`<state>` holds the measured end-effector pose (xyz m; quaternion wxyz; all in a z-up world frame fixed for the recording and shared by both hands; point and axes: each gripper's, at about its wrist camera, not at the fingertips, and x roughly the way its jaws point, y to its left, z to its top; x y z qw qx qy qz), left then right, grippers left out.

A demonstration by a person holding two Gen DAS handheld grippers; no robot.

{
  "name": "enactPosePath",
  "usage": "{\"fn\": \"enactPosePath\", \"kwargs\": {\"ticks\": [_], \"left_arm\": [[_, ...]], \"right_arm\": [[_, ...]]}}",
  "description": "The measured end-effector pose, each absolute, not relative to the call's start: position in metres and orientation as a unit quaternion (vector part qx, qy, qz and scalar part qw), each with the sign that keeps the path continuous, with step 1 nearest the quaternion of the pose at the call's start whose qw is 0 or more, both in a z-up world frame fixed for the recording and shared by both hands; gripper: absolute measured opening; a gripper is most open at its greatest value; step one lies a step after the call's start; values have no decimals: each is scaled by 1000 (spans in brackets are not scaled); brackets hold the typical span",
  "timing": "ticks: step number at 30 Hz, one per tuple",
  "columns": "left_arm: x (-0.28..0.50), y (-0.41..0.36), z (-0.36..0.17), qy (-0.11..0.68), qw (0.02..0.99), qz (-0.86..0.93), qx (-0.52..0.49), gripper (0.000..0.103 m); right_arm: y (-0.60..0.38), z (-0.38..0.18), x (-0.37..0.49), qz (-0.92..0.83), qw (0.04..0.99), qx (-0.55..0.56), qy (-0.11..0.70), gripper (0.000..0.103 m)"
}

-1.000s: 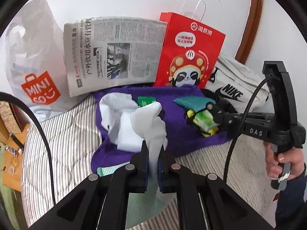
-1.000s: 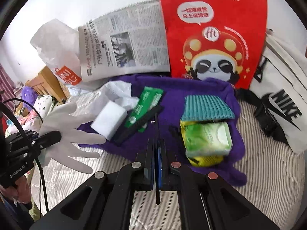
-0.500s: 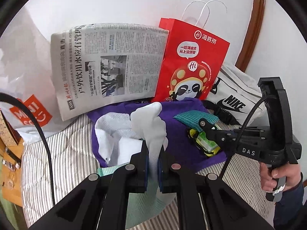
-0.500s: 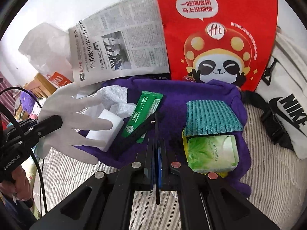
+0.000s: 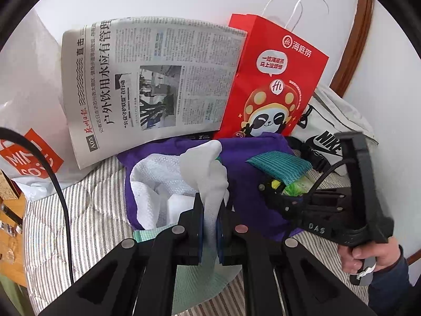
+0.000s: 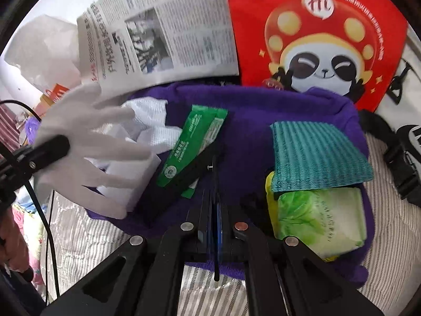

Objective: Organize soft objects
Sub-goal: 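Carry the glove onto the purple towel with the left tool while the right carries the strap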

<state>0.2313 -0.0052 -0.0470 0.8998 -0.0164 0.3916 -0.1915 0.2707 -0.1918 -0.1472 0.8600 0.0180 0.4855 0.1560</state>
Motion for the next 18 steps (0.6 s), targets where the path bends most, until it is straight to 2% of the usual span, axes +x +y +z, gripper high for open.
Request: {"fn": "enactPosePath", "kwargs": {"ticks": [18], "left_arm": [[246,-6,-62,415,890,-191,-8,8]], "right_arm": [[-179,-186,288,157,850,-10,504,4]]}}
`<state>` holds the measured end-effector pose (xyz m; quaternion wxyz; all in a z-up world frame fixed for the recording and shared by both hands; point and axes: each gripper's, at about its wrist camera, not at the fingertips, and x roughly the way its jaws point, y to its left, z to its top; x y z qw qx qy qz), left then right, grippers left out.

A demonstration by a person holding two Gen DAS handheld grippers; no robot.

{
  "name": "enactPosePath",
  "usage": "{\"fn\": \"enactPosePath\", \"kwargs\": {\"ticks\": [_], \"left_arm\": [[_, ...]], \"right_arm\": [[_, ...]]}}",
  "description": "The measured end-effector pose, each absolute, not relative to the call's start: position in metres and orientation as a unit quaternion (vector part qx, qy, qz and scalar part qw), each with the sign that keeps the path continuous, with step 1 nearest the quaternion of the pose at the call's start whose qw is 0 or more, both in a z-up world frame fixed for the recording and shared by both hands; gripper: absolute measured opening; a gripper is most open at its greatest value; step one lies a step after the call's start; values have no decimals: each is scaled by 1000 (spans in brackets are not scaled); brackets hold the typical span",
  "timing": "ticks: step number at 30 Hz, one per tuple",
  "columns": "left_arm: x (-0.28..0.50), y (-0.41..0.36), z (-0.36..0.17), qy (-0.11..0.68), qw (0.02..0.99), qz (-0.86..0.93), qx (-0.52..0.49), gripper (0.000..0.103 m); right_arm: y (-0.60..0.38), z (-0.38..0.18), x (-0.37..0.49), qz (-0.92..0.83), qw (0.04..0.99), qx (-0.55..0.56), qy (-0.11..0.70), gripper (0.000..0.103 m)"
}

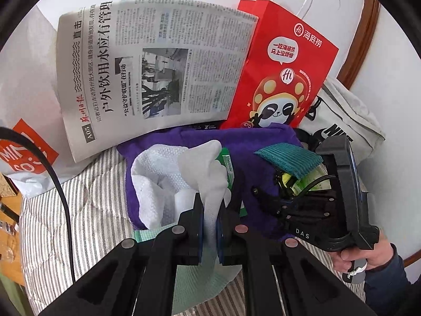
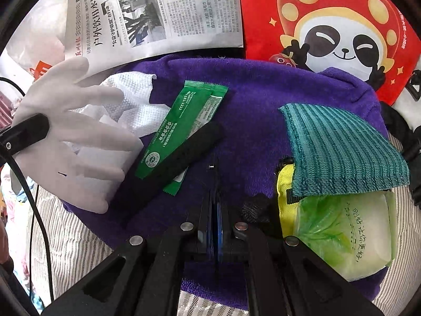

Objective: Organize soft objects
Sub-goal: 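Carry the glove onto the purple towel with the left tool while the right carries the strap, then release the glove onto the towel with the left tool while the right releases the strap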

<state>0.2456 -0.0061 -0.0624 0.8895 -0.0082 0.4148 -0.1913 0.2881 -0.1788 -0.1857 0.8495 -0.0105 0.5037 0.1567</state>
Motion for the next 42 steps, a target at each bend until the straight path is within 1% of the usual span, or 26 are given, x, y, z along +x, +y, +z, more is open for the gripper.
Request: {"fn": "enactPosePath", "kwargs": {"ticks": [9,12,14,15,16,17,18,19,23,25,33,42], "left_arm": [[249,-6,-67,420,887,-193,-10,8],[251,-6,-68,420,887,-193,-17,8],[252,-8,-68,420,887,-193,-14,8],[253,-8,-69,420,887,-192,-14,8],[254,-9,-69,420,887,-192,-13,8],[255,-9,-69,421,887,-192,-13,8],[256,-10,-68,420,887,-191,-12,8],[258,-11,-67,421,886,-192,-12,8],[269,-16,-67,421,886,-193,-8,8],[275,-19,-67,421,886,-193,-4,8],[299,-38,-74,428,880,-208,2,8],[321,-63,-90,444,870,-213,17,8]], "right_arm": [[-181,-186,283,162,853,-15,495,4],[-181,-187,282,166,852,-6,496,5],[-182,-186,283,169,850,-2,498,7],[-182,-186,283,171,850,-1,498,13],[-183,-185,282,182,850,1,494,23],[-184,-183,281,185,851,3,492,29],[-185,-180,281,187,852,4,489,39],[-186,-177,279,188,855,5,484,44],[-195,-161,274,189,860,11,474,45],[-199,-154,271,189,863,16,469,51],[-211,-132,261,180,873,33,452,52],[-211,-132,260,172,881,30,440,52]]}}
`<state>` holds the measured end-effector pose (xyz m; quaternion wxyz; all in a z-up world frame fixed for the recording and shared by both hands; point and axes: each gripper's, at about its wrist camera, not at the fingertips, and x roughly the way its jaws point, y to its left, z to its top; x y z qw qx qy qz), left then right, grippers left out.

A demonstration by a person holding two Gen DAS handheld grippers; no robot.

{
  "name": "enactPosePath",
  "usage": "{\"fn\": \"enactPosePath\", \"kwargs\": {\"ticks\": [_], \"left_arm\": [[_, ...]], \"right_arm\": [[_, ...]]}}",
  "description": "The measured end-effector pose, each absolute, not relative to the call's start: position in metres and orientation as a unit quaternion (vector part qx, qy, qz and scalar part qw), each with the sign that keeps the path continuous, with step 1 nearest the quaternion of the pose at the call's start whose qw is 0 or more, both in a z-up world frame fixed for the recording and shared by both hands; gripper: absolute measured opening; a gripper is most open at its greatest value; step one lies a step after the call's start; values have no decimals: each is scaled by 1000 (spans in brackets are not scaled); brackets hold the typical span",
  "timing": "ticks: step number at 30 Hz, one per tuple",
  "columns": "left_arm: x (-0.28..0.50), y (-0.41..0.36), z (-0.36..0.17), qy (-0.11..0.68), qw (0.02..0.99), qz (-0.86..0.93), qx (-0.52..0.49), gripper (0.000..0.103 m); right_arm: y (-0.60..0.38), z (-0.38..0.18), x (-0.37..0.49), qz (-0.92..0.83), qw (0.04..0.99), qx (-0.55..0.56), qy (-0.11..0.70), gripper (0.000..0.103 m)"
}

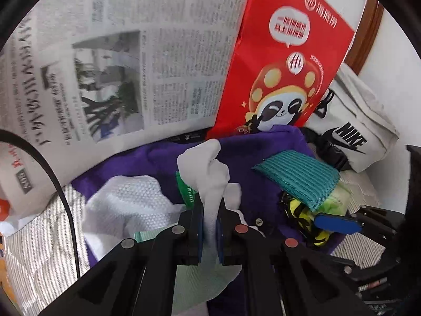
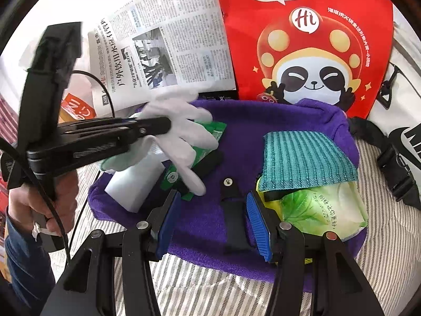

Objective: Organize soft objects
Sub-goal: 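Release the glove onto the towel with the left tool while the right releases the strap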

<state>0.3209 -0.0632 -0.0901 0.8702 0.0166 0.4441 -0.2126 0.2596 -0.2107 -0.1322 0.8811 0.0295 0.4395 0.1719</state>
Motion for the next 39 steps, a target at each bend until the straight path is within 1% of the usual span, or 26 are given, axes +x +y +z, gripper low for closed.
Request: {"fn": "enactPosePath", "kwargs": {"ticks": [9,11,16,19,22,23,24,25,26,27,29,31,36,39], "left_arm": [[333,-81,-123,474,857,-198,48,9],[335,-84,-128,479,855,-195,53,11],[336,-86,-137,490,850,-185,51,12],[336,-86,-141,495,848,-180,51,16],[337,-85,-142,502,845,-181,43,21],[337,-87,-144,502,844,-184,39,28],[337,-87,-143,502,843,-189,32,38],[336,-85,-143,503,842,-195,26,43],[333,-83,-141,500,843,-197,23,54],[331,-83,-139,497,846,-193,24,64],[327,-83,-132,490,852,-183,34,69],[320,-83,-123,486,855,-177,37,71],[295,-82,-98,467,868,-164,50,85],[280,-82,-84,464,870,-158,48,86]], "right_arm": [[-219,-142,259,149,885,21,440,52],[-221,-144,258,146,885,22,440,52],[-222,-146,255,142,885,21,443,52],[-222,-147,254,144,884,22,444,52],[-221,-147,252,145,885,19,442,52],[-221,-146,250,145,885,19,441,52],[-221,-144,248,145,886,18,439,52],[-221,-143,246,145,887,18,438,52],[-222,-141,243,145,888,17,437,52],[-222,-140,241,144,888,15,436,52],[-222,-137,236,138,890,4,435,52],[-221,-133,229,130,892,-7,432,52],[-226,-124,212,122,896,-3,427,53],[-229,-120,205,118,892,8,435,56]]}}
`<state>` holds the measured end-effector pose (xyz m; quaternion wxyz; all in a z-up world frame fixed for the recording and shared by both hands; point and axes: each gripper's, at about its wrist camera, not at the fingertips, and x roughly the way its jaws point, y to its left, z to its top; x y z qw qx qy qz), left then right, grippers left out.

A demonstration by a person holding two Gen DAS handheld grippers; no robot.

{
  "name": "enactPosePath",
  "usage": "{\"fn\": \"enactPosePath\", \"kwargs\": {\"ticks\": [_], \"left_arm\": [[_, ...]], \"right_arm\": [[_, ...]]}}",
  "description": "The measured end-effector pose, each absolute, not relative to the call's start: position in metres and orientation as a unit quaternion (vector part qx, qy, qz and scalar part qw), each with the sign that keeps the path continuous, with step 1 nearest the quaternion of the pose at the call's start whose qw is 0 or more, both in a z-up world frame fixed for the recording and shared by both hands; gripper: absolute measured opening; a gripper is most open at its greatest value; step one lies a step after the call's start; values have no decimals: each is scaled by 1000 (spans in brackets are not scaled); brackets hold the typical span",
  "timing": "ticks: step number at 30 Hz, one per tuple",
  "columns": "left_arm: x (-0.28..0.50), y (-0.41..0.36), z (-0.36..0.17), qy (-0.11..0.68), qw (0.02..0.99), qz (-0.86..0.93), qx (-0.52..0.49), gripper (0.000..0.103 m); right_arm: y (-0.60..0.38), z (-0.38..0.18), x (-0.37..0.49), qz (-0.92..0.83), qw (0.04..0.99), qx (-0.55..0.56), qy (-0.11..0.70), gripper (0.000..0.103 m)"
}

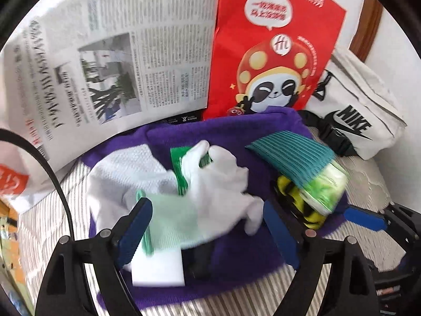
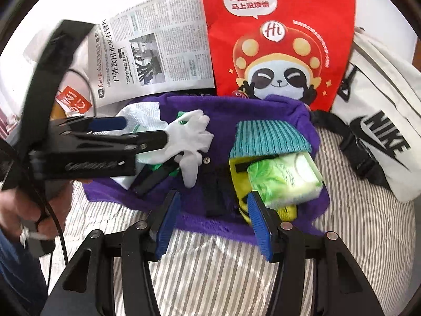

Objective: Organize soft objects

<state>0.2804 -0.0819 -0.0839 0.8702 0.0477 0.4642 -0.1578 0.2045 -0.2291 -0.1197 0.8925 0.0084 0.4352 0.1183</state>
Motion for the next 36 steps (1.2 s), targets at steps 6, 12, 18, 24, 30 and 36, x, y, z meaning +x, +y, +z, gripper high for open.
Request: {"fn": "enactPosePath", "kwargs": {"ticks": [6,12,18,24,30,36], "left_arm": [[241,-69,-63,456,880,-117,58,96],[208,-52,-49,444,891,-84,42,96],[178,-45,-39,440,895,-74,19,97],[155,-49,-38,432,898,-75,24,97],[139,-51,-40,431,898,-78,23,97],[128,-56,-35,426,901,-81,33,97]], "right_arm": [[-234,-108,185,83,899,-12,429,76],[-238,-96,164,64,908,-27,413,90],[-246,-88,151,46,910,-16,412,97],[-258,-79,134,31,912,-3,410,98],[-262,-73,118,22,914,-2,405,98],[-260,-68,106,19,918,-5,397,100]]}}
